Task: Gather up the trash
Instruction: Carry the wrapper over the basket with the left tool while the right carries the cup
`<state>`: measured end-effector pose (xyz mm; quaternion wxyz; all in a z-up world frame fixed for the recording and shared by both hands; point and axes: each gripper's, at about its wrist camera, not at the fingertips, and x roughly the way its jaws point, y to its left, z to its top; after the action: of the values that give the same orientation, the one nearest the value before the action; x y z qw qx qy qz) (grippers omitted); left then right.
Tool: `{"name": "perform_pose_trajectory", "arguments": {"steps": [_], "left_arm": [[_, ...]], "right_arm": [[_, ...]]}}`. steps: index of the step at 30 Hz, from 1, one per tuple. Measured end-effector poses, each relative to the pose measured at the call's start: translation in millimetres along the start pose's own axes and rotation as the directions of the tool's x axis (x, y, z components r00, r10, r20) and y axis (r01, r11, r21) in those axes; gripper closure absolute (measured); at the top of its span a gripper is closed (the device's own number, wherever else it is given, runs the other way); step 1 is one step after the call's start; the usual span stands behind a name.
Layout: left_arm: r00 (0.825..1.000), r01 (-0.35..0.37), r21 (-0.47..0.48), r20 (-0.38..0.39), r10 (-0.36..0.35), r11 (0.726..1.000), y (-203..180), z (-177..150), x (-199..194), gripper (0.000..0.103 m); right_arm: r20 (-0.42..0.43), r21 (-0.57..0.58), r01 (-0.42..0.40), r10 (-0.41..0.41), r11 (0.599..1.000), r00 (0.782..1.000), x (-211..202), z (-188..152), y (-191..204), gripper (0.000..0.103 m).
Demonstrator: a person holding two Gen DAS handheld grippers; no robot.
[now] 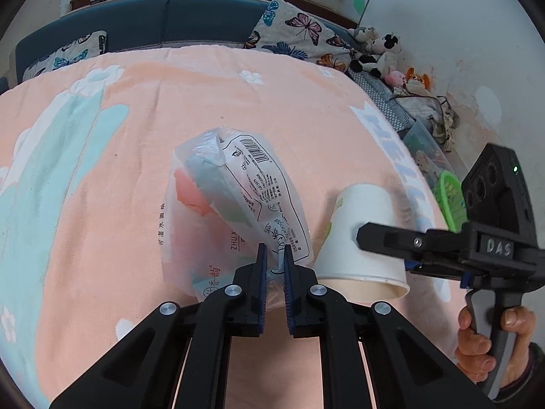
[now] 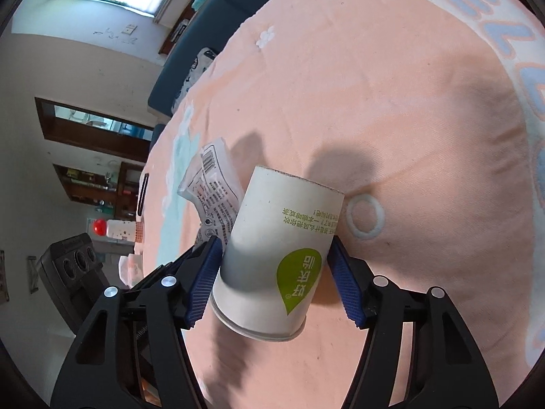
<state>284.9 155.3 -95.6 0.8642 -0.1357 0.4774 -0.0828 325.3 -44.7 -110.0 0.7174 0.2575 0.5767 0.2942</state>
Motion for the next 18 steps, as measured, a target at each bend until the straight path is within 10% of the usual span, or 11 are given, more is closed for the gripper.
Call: {"name": "perform_pose_trajectory", "arguments": {"steps": [18], "left_arm": [[0.997,0.074,0.137,0.027,-0.079,0.988,-96,6,-22,0.095]], "right_arm": [[0.129,-0.076,0.071,-0.06,0.995,0.99,-92,-18,-26,0.04]]}}
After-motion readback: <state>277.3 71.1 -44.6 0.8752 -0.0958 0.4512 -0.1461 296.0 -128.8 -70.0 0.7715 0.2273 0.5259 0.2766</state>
